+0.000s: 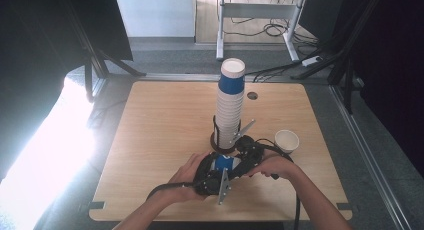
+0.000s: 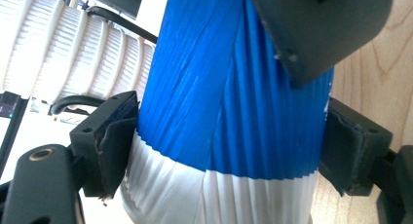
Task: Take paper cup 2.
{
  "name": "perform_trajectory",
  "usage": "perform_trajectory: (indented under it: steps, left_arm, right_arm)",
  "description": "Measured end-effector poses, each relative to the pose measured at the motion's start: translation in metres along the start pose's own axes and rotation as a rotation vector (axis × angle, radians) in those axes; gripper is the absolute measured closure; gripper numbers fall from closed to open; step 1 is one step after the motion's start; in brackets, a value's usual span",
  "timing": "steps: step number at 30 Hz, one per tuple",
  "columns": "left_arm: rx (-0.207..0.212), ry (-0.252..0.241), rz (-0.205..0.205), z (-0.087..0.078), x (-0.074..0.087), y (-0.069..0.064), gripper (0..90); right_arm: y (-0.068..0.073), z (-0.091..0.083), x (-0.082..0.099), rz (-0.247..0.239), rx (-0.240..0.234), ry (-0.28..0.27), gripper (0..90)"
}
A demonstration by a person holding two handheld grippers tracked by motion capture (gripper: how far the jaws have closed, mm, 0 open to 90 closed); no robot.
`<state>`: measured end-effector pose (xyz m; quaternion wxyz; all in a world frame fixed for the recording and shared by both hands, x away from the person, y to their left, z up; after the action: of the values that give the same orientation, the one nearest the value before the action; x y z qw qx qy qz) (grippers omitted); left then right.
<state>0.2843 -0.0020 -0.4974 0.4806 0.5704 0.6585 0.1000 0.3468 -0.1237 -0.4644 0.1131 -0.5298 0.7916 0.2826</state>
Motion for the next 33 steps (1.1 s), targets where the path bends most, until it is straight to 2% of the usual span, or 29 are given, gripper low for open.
perform_trajectory:
  steps: [3,6,10,18,22,25,28,33]
  left_arm:
    - [0.005,-0.003,-0.01,0.001,0.002,0.0,17.4]
    - [0.018,-0.001,0.002,0.0,0.002,0.001,17.3]
    - [0.011,0.001,0.013,0.0,0.001,0.001,17.2]
    - [-0.003,-0.006,-0.01,0.002,0.0,0.003,15.0]
    - [0.001,-0.005,-0.028,0.001,-0.001,0.006,8.4]
    - [0.009,-0.015,-0.068,-0.001,0.0,0.008,6.2]
    - [0.025,-0.037,-0.13,-0.004,0.002,0.011,5.9]
    - [0.033,-0.052,-0.212,-0.008,0.008,0.016,5.0]
  right_arm:
    - [-0.001,0.001,0.0,-0.011,0.002,0.005,24.6]
    - [-0.001,0.001,0.001,-0.024,-0.008,0.009,26.0]
    - [-0.002,0.0,0.002,-0.029,-0.014,0.01,26.6]
    - [-0.001,-0.003,0.002,-0.038,0.021,-0.007,27.5]
    - [-0.002,-0.005,0.002,-0.022,0.042,-0.039,27.7]
    - [-0.001,-0.008,0.004,-0.025,0.045,-0.073,27.7]
    - [-0.002,-0.009,0.006,-0.031,0.057,-0.119,27.7]
    - [-0.001,-0.011,0.013,-0.018,0.055,-0.18,27.7]
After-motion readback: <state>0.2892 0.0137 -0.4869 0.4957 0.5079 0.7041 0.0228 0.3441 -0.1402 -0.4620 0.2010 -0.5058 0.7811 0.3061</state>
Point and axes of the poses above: each handheld gripper's, and its own axes: z roughly forward along the jaws, x roughly out of its underside, y roughly to its left, the point moved 4 cm from there along z, roughly forward along the jaws, and after that the axes turned 5 degrees about -z, right-handed, at the moved point
